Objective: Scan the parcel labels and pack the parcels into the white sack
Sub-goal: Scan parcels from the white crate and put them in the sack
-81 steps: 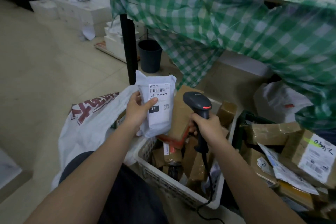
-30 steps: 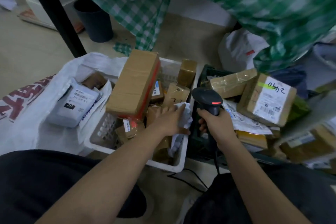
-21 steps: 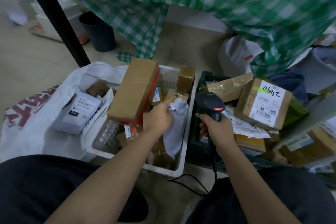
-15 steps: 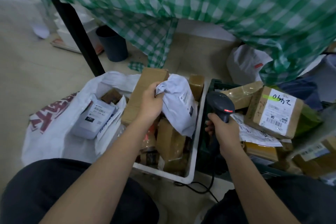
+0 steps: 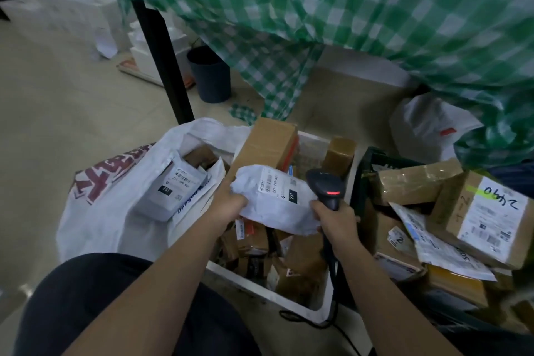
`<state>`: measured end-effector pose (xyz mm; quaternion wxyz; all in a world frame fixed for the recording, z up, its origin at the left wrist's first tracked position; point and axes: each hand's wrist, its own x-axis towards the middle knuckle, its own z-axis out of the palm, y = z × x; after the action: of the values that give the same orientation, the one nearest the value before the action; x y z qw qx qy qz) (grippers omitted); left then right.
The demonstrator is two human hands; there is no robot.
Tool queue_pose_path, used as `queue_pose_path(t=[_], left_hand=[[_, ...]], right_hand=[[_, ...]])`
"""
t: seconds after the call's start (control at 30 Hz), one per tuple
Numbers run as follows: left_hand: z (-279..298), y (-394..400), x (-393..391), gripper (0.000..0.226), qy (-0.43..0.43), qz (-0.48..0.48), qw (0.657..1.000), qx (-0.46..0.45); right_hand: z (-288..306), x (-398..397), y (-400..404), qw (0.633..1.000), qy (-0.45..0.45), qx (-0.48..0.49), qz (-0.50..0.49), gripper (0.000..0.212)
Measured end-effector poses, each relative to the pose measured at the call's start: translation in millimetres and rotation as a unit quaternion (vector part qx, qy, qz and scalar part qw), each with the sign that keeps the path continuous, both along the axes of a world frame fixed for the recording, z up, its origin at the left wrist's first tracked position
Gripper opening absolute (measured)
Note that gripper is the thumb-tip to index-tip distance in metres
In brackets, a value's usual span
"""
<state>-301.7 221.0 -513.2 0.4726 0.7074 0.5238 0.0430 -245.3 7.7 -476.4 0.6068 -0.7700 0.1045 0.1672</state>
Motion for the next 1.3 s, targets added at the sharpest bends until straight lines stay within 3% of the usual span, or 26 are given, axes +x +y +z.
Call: queue_pose_path(t=[0.03, 0.07, 0.13, 0.33, 0.47, 0.67, 0.97, 1.3], left_hand=[[9.9, -3.6, -8.6, 0.038, -0.011, -0.044, 0.996, -0.072], [7.9, -12.6, 9.0, 0.061, -0.088, -0.002, 0.987, -0.135], [16.6, -13.2, 11.7, 0.075, -0.107, -0.023, 0.964, -0.243], [4.6, -6.2, 18.1, 0.051, -0.160, -0.032, 0.973, -0.163], [16.8, 9.1, 28.2, 0.028, -0.180, -0.119, 0.976, -0.037], [28.8, 20.7, 38.7, 0.028, -0.202, -0.160, 0.964, -0.072], [41.1, 25.3, 45.5, 0.024, -0.157, -0.206, 0.966, -0.006], [44.4, 27.8, 43.5, 0.018, -0.170, -0.199, 0.965, -0.031]], right_hand=[[-4.8, 2.2, 3.2, 1.000, -0.010, -0.017, 0.009, 0.014], [-9.3, 3.9, 5.9, 0.999, -0.018, -0.032, 0.014, 0.013], [-16.3, 5.2, 11.0, 0.997, -0.023, -0.069, 0.018, 0.006], [-25.4, 4.7, 11.2, 0.992, -0.037, -0.110, 0.041, 0.014], [-14.2, 10.4, 5.5, 0.992, -0.055, -0.086, 0.074, 0.022], [15.0, 10.0, 4.4, 0.966, -0.083, -0.158, 0.186, 0.019], [33.3, -4.8, -13.4, 0.934, -0.106, -0.204, 0.273, 0.015], [33.3, -7.7, -19.2, 0.944, -0.103, -0.186, 0.251, 0.032]])
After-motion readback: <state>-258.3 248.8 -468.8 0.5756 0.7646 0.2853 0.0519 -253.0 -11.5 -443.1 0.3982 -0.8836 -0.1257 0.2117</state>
